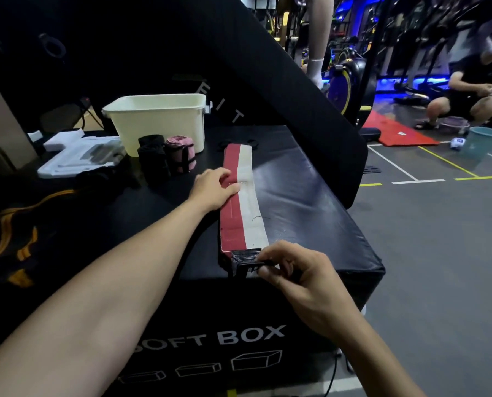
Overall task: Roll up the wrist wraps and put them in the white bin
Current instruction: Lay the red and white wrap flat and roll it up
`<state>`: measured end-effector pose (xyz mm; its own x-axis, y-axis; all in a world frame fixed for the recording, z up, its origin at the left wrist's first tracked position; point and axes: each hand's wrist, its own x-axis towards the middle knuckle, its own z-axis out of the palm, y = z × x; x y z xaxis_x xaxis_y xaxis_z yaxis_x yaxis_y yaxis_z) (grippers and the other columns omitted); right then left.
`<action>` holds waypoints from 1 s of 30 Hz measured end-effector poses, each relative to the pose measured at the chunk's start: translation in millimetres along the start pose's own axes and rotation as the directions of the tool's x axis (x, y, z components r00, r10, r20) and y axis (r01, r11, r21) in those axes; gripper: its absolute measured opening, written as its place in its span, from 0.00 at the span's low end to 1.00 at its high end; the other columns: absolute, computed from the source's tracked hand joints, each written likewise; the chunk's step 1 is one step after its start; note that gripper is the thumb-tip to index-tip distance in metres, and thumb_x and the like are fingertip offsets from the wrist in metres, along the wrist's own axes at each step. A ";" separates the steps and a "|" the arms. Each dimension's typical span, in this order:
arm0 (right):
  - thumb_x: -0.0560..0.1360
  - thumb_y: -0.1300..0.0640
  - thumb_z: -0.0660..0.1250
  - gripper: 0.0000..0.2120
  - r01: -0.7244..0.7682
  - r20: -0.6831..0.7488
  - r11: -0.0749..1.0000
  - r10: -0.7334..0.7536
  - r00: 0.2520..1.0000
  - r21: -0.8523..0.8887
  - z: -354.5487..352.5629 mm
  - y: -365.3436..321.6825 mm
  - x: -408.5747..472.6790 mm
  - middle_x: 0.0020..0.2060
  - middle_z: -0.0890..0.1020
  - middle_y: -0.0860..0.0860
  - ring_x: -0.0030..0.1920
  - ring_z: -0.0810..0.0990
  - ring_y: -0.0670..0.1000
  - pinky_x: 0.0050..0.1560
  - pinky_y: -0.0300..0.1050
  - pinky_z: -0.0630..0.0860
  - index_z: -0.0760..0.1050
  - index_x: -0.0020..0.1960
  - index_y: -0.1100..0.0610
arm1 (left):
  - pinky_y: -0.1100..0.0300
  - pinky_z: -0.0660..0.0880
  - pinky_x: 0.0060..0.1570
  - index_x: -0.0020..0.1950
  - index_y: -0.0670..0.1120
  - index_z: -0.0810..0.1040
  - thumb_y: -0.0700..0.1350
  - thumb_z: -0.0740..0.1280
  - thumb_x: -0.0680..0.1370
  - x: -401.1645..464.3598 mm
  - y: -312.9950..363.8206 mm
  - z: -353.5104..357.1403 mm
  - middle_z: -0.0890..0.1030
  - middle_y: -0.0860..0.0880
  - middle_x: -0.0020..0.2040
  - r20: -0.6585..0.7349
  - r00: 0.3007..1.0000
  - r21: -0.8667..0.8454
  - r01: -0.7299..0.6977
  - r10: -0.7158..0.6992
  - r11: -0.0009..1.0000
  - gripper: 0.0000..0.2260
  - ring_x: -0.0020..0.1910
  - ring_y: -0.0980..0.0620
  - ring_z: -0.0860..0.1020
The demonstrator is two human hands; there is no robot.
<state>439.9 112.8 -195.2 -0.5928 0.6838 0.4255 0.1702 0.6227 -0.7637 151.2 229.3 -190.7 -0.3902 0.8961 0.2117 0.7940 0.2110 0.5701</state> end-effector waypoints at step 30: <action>0.74 0.55 0.74 0.04 0.080 -0.020 0.993 -0.082 0.996 -0.081 3.9 1.5 0.8 0.40 0.81 0.41 0.41 0.78 0.46 0.41 0.35 0.71 0.82 0.48 0.49 | 0.43 0.65 0.72 0.75 0.51 0.72 0.58 0.62 0.82 19.1 38.8 -4.5 0.65 0.44 0.78 0.038 0.999 0.259 0.002 -0.013 0.966 0.23 0.74 0.38 0.66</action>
<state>436.5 112.8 -197.9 -0.5885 0.6380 0.4966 0.1852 0.7043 -0.6853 172.4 252.9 -160.9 -0.3820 0.9077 0.1738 0.8868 0.3071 0.3453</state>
